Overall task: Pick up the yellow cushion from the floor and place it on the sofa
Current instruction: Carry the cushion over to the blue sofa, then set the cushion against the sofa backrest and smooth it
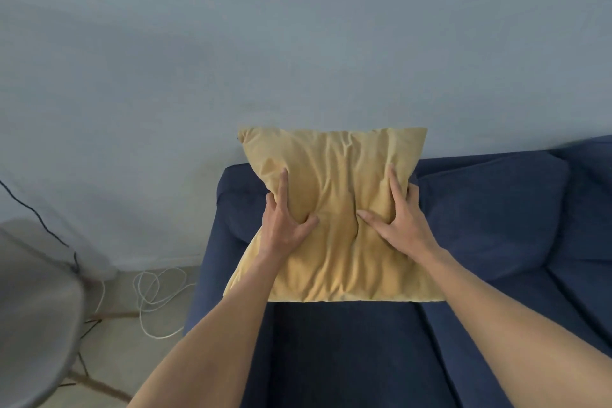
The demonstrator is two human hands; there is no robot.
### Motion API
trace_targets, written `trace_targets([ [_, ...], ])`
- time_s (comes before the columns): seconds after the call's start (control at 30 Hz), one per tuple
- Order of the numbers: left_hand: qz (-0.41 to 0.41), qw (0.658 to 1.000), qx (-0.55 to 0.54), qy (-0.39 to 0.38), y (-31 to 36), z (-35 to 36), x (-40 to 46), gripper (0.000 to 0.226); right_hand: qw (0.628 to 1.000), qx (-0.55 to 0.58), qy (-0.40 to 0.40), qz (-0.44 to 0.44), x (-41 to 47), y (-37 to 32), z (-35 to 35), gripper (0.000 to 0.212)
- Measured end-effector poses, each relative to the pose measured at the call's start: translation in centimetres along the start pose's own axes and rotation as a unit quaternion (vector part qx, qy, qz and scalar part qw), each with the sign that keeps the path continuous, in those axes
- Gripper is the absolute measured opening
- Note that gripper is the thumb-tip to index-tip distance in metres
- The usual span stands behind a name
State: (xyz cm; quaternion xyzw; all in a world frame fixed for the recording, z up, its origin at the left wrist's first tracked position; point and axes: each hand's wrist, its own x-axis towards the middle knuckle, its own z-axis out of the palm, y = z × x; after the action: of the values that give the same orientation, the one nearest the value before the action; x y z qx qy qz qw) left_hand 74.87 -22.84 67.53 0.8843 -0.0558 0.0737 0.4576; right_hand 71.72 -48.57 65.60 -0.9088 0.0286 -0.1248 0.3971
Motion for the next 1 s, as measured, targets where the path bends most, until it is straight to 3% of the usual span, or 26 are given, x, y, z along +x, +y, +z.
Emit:
trace_targets([
  [0.17, 0.013, 0.999, 0.044, -0.019, -3.0, 3.5, 2.6, 0.121, 1.000, -0.015, -0.007, -0.022, 1.7, 4.9, 2.7, 0.109],
  [0.43, -0.014, 0.998, 0.059, 0.015, -10.2, 10.2, 4.2, 0.117, 0.994, -0.067, -0.013, -0.081, 3.8, 13.6, 9.0, 0.102],
  [0.67, -0.059, 0.998, 0.013, 0.026, -18.0, 16.9, 1.6, 0.123, 0.989, -0.125, -0.008, -0.081, 2.1, 19.1, 15.5, 0.104],
  [0.83, -0.063, 0.996, 0.017, 0.058, -23.2, 18.9, -0.5, 0.115, 0.989, -0.115, 0.001, -0.091, -1.1, 22.6, 18.8, 0.102],
  [1.0, -0.083, 0.996, 0.012, 0.009, -26.2, 19.9, -3.8, 0.110, 0.992, -0.097, -0.044, -0.067, -4.5, 25.0, 19.8, 0.106],
])
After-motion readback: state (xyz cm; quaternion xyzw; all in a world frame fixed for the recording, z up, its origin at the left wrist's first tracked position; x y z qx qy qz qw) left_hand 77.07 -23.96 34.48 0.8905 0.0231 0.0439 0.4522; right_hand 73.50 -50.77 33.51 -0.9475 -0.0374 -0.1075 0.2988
